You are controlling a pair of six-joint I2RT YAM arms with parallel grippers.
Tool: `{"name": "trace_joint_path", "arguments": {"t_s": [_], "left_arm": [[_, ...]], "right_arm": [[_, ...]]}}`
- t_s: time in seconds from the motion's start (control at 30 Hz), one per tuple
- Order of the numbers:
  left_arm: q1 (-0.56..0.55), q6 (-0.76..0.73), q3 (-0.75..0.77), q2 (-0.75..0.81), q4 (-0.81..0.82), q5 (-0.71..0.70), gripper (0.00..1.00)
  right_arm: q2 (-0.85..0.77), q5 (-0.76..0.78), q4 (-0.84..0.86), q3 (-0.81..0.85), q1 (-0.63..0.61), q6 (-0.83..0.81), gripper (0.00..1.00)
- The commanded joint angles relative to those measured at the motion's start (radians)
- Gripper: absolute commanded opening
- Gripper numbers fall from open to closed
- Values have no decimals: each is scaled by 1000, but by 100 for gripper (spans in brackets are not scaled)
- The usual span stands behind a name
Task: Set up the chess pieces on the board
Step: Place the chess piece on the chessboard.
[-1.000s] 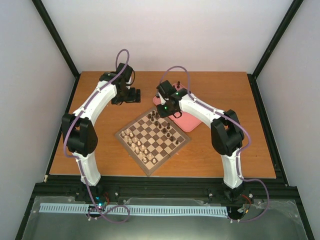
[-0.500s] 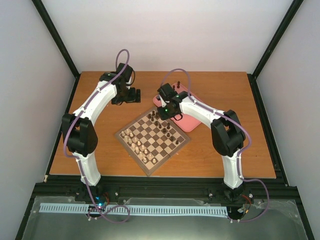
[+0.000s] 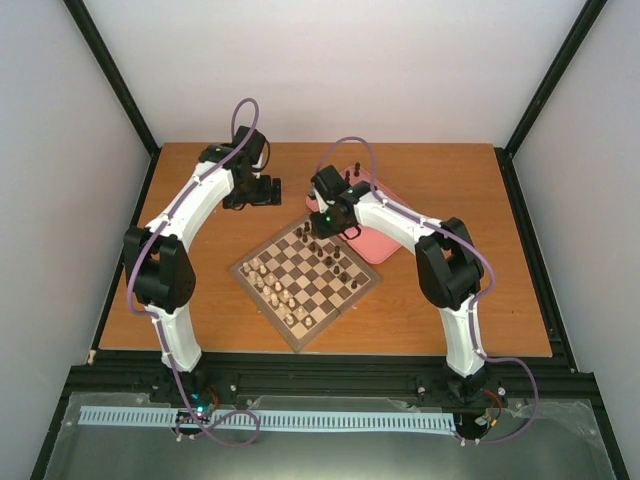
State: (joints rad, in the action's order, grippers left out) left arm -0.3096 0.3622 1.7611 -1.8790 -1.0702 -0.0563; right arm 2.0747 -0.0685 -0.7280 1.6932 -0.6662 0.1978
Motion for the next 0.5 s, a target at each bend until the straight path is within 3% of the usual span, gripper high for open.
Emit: {"name": "trace_joint_path", "arguments": {"t_s": [0.0, 0.47], "left_arm": [[1, -1, 31, 13, 4, -5, 100], [1, -1, 16, 26, 2, -10, 100]], "right_arm": [[31, -14, 2, 32, -13, -15, 3], [72, -4, 4, 50, -13, -21, 4]]}}
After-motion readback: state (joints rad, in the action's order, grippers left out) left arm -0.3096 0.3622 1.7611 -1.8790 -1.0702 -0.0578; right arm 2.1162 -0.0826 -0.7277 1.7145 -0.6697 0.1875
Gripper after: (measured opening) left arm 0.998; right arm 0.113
